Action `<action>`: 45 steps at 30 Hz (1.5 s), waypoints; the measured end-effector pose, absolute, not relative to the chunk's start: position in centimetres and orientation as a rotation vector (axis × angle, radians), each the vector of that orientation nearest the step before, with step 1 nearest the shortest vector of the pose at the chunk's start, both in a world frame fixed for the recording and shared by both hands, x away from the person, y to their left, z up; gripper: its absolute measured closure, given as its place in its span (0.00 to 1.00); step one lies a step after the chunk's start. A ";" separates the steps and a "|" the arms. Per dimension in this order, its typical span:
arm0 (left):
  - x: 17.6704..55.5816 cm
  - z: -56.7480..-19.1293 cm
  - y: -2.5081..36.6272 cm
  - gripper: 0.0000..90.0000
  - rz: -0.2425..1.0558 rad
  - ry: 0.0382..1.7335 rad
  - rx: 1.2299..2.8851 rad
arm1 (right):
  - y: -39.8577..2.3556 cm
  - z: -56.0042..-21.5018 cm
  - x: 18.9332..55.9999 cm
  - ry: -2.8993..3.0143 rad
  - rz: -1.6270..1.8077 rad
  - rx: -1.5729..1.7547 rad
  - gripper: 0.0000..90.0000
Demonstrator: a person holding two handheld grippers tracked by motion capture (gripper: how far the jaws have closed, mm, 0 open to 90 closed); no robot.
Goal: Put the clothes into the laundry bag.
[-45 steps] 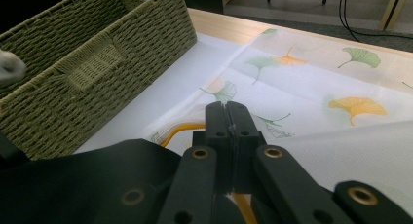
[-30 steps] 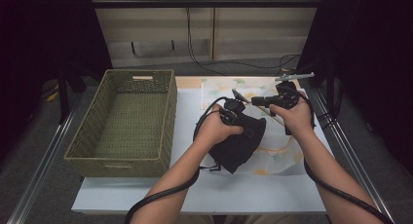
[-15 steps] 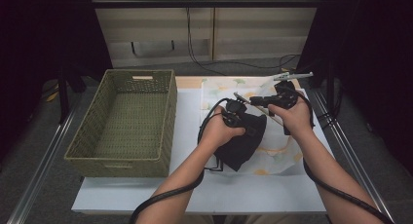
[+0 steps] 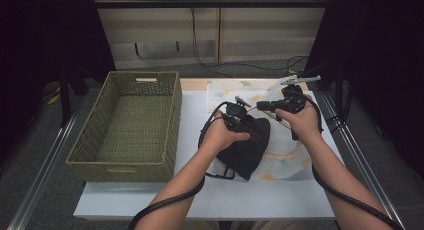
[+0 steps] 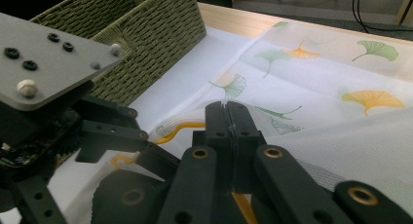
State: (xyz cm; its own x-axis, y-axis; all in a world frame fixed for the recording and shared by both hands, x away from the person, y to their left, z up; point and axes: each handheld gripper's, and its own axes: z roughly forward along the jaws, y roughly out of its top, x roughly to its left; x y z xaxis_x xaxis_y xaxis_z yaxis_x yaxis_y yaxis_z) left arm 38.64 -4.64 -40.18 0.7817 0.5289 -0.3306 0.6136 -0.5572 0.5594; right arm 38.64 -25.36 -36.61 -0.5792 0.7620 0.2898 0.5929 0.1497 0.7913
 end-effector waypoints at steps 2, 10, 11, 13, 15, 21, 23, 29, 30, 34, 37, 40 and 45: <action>38.5 -40.4 -4.3 0.27 -0.148 0.847 2.315 | -25.4 -36.6 38.6 2.240 1.400 1.341 1.00; 37.9 -41.2 -3.3 0.31 -0.158 0.838 2.346 | -25.5 -36.7 38.6 2.244 1.392 1.336 1.00; 37.9 -41.1 -3.2 0.31 -0.154 0.836 2.347 | -25.5 -36.7 38.6 2.242 1.391 1.338 1.00; 37.8 -41.1 -3.2 0.34 -0.157 0.825 2.365 | -25.4 -36.6 38.6 2.243 1.391 1.339 1.00; 37.6 -41.2 -3.3 0.34 -0.153 0.830 2.368 | -25.4 -36.6 38.6 2.243 1.392 1.339 1.00; 37.5 -42.2 -3.6 0.42 -0.199 0.836 2.395 | -25.4 -36.7 38.6 2.245 1.392 1.335 1.00; 37.4 -42.3 -3.8 0.51 -0.204 0.825 2.408 | -25.4 -36.6 38.6 2.241 1.390 1.336 1.00; 37.3 -42.4 -4.3 0.76 -0.261 0.849 2.408 | -25.4 -36.6 38.5 2.241 1.393 1.338 1.00; 37.4 -42.4 -4.3 0.81 -0.276 0.852 2.410 | -25.4 -36.6 38.5 2.242 1.395 1.338 1.00; 37.4 -42.3 -4.4 0.88 -0.260 0.864 2.393 | -25.4 -36.8 38.5 2.245 1.396 1.342 1.00; 37.5 -42.3 -4.4 0.89 -0.238 0.876 2.342 | -25.5 -36.7 38.5 2.246 1.398 1.347 1.00; 37.8 -42.3 -4.5 0.89 -0.222 0.888 2.318 | -25.5 -36.6 38.5 2.245 1.398 1.336 1.00; 38.2 -42.5 -4.8 0.89 -0.197 0.899 2.289 | -25.5 -36.5 38.6 2.248 1.398 1.336 1.00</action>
State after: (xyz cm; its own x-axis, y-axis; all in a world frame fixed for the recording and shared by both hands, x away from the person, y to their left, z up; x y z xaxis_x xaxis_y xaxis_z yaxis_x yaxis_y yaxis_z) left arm 38.17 -4.76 -42.45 0.7521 0.5524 -0.3593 0.6520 -0.5444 0.5277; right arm 38.56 -25.52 -36.49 -0.5817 0.7605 0.2886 0.5951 0.1560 0.7884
